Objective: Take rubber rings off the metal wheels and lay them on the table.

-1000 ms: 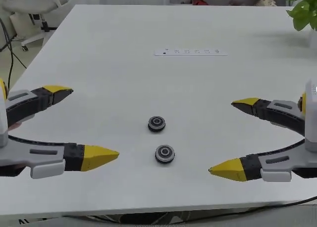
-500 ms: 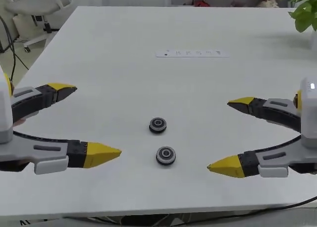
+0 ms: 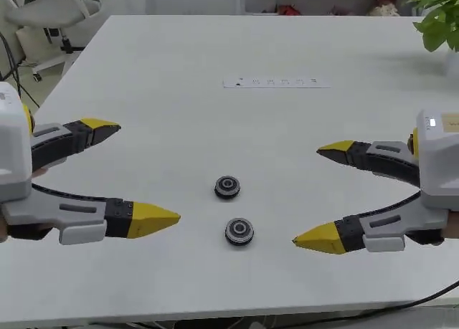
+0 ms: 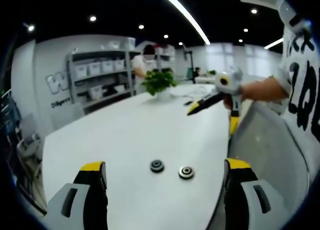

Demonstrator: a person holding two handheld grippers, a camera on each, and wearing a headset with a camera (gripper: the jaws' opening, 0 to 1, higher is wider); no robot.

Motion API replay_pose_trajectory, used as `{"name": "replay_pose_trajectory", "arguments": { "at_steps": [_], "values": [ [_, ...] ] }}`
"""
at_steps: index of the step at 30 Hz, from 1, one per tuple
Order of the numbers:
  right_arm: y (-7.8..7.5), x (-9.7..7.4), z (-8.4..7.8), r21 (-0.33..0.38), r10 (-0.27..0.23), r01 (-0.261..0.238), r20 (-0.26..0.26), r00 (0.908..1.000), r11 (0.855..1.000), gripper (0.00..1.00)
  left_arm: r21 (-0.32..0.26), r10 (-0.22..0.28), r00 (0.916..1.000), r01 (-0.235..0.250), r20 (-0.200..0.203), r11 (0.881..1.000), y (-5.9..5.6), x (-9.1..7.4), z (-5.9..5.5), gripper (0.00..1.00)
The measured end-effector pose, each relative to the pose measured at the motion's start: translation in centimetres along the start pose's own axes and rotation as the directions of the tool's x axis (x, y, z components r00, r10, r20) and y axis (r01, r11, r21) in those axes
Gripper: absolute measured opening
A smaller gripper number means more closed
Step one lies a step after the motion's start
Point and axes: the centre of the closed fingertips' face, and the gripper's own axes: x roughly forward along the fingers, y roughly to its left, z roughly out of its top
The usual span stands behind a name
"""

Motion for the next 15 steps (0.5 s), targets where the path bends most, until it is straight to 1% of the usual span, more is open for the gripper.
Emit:
{"name": "replay_pose_trajectory", "arguments": {
  "at_steps": [3, 6, 8, 11, 15],
  "values": [
    [-0.1, 0.2, 0.1, -0.01, 0.009, -0.009, -0.003, 1.0, 1.0, 0.85, 0.004, -0.01, 0.9999, 0.01, -0.004, 1.0, 0.0, 0.3, -0.1, 0.99],
    [0.0, 0.5, 0.4, -0.013, 0.027, -0.027, 0.005, 0.9996, 1.0, 0.85, 0.003, -0.023, 0.9997, 0.023, -0.006, 1.0, -0.1, 0.7, -0.1, 0.98],
    [0.1, 0.7, 0.3, -0.019, 0.034, -0.034, 0.001, 0.9994, 0.999, 0.85, 0.013, -0.032, 0.9995, 0.032, -0.005, 0.999, -0.2, 0.9, -0.1, 0.98],
    [-0.1, 1.2, -0.1, -0.032, 0.047, -0.047, -0.017, 0.9988, 0.998, 0.85, 0.023, -0.043, 0.9991, 0.043, -0.007, 0.999, -0.2, 1.2, -0.2, 0.97],
    [-0.4, 1.5, -0.7, -0.033, 0.052, -0.053, -0.031, 0.9982, 0.998, 0.84, 0.035, -0.058, 0.9981, 0.058, -0.023, 0.998, -0.4, 1.7, -0.5, 0.97]
  ]
}}
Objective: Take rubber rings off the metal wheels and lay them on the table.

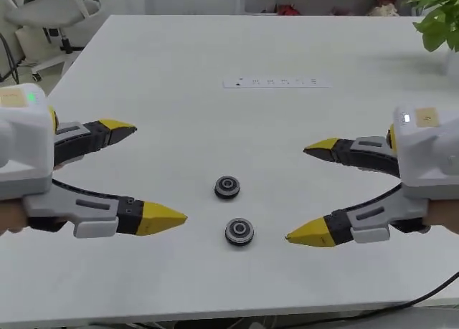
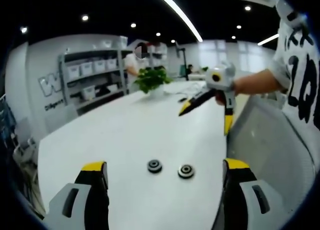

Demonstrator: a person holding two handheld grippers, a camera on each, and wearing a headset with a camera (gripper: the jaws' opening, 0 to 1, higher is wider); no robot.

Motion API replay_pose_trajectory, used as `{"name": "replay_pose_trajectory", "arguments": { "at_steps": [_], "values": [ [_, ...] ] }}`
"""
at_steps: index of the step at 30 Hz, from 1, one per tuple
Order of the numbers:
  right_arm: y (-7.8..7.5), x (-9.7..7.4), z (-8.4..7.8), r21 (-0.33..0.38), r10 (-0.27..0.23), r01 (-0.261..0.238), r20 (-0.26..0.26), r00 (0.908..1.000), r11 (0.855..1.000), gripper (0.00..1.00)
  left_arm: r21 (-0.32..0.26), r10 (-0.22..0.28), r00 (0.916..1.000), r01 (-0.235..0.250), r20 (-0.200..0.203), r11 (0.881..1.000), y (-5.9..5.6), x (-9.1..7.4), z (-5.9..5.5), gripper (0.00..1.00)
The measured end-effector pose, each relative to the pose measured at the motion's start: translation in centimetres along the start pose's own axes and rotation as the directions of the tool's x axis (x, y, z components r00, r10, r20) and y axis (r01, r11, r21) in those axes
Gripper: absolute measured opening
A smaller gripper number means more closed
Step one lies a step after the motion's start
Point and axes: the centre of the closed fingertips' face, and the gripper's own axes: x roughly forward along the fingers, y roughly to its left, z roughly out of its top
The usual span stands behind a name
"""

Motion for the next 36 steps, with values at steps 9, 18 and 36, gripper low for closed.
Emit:
{"name": "replay_pose_trajectory", "arguments": {
  "at_steps": [9, 18, 36],
  "values": [
    [-0.3, 0.8, -1.0, -0.011, 0.024, -0.024, -0.024, 0.9994, 1.0, 0.8, 0.009, -0.023, 0.9996, 0.023, -0.015, 1.0, 0.1, 1.0, -0.6, 0.95],
    [-0.5, 1.8, -1.8, -0.001, 0.051, -0.051, -0.031, 0.9982, 0.999, 0.75, 0.01, -0.051, 0.9982, 0.051, -0.032, 0.999, 0.1, 2.3, -1.3, 0.92],
    [-0.7, 3.7, -3.3, 0.005, 0.095, -0.095, -0.059, 0.9937, 0.995, 0.66, 0.013, -0.102, 0.9911, 0.103, -0.086, 0.995, -0.2, 4.6, -3.2, 0.89]
  ]
}}
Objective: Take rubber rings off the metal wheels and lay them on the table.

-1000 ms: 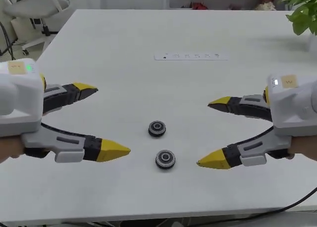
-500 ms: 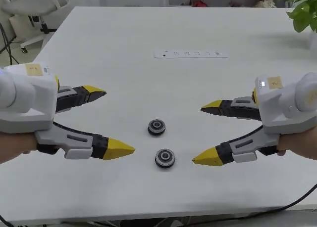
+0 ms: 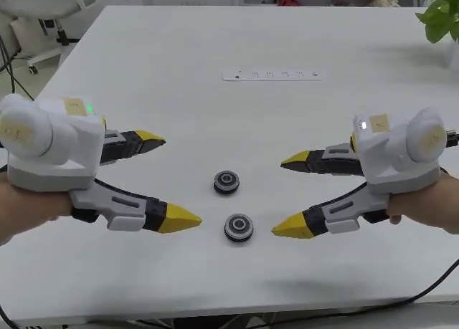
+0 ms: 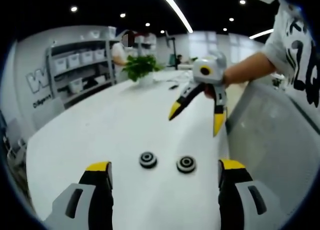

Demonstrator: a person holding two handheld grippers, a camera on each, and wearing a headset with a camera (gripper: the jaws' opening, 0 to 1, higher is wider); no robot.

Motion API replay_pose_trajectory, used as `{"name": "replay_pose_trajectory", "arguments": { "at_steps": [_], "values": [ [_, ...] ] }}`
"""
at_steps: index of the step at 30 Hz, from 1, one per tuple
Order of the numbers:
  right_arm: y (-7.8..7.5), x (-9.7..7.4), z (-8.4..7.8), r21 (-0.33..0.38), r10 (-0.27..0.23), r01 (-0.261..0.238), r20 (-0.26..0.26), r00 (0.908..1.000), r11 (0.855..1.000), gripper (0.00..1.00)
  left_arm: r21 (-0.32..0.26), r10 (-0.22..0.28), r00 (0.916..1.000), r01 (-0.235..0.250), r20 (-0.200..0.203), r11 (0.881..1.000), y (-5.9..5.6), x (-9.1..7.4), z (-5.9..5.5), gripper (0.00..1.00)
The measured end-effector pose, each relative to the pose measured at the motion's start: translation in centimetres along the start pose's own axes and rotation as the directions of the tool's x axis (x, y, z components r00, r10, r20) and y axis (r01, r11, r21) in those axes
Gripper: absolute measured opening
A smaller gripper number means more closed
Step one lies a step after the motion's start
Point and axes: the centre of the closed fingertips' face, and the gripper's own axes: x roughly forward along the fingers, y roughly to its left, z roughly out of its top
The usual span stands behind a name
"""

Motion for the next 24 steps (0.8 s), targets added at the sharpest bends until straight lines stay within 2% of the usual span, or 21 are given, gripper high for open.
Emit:
{"name": "replay_pose_trajectory", "arguments": {
  "at_steps": [6, 24],
  "values": [
    [-0.1, 0.6, -0.8, 0.0, 0.014, -0.014, -0.022, 0.9997, 1.0, 0.65, -0.004, -0.017, 0.9998, 0.017, -0.013, 1.0, -0.2, 0.9, -0.4, 0.88],
    [0.9, 2.8, -1.5, -0.016, 0.079, -0.08, -0.05, 0.9956, 0.997, 0.57, -0.017, -0.071, 0.9965, 0.07, -0.044, 0.997, -1.1, 3.1, -1.7, 0.81]
  ]
}}
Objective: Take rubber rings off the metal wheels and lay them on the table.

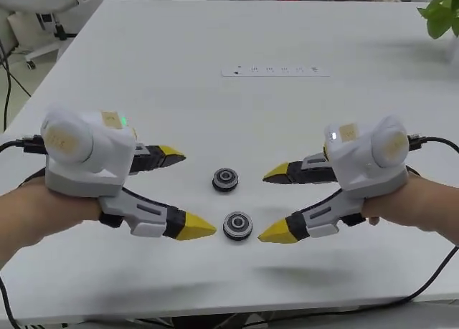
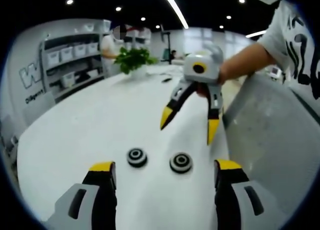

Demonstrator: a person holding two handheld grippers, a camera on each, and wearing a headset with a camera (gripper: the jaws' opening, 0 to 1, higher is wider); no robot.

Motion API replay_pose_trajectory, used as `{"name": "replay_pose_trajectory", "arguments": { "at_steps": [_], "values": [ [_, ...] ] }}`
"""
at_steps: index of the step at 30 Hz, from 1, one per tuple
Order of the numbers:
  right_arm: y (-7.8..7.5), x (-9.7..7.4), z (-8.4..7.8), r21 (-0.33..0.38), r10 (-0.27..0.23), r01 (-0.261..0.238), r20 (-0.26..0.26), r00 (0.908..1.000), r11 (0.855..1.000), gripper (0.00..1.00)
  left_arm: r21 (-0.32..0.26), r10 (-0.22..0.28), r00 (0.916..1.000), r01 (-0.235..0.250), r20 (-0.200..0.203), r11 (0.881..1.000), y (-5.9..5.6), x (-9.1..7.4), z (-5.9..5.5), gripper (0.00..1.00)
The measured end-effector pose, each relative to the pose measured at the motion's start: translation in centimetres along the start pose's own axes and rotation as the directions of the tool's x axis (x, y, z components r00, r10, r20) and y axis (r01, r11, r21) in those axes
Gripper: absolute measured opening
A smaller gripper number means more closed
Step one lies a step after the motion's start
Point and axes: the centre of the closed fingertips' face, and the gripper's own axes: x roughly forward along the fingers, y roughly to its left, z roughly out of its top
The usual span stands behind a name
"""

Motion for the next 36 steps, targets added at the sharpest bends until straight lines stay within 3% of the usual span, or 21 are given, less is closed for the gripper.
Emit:
{"name": "replay_pose_trajectory", "arguments": {
  "at_steps": [11, 36],
  "values": [
    [-0.5, 1.3, -1.0, 0.004, 0.02, -0.02, -0.02, 0.9996, 1.0, 0.52, -0.009, -0.031, 0.9994, 0.031, -0.014, 0.999, -0.5, 1.2, -0.6, 0.75],
    [0.4, 2.7, -1.7, 0.001, 0.06, -0.06, -0.041, 0.9973, 0.998, 0.42, -0.01, -0.111, 0.9927, 0.111, -0.046, 0.994, -2.5, 4.0, -1.6, 0.53]
  ]
}}
